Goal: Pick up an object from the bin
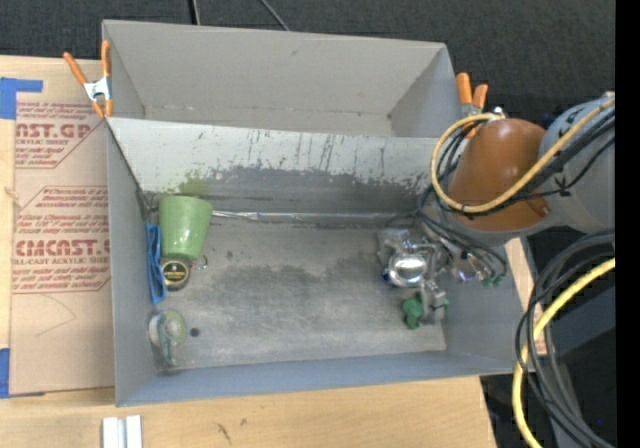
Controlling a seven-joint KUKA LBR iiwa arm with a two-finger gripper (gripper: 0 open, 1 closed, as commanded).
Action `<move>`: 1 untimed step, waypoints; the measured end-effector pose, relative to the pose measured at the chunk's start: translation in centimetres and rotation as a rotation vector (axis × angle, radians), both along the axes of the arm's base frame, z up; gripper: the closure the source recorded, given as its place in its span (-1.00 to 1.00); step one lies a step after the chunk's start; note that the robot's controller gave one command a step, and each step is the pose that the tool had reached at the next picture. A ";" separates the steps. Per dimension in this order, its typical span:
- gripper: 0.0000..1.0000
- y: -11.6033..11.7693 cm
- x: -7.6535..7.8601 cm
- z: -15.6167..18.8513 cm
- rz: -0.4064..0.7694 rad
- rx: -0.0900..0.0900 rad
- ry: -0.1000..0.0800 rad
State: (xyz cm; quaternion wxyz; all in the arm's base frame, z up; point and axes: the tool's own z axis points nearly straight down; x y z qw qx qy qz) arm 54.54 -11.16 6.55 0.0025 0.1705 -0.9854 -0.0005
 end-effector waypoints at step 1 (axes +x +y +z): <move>1.00 0.2 0.3 0.7 0.004 0.000 -0.005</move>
Offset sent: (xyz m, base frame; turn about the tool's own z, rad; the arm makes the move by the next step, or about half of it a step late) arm 0.0000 0.0000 0.0000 0.0000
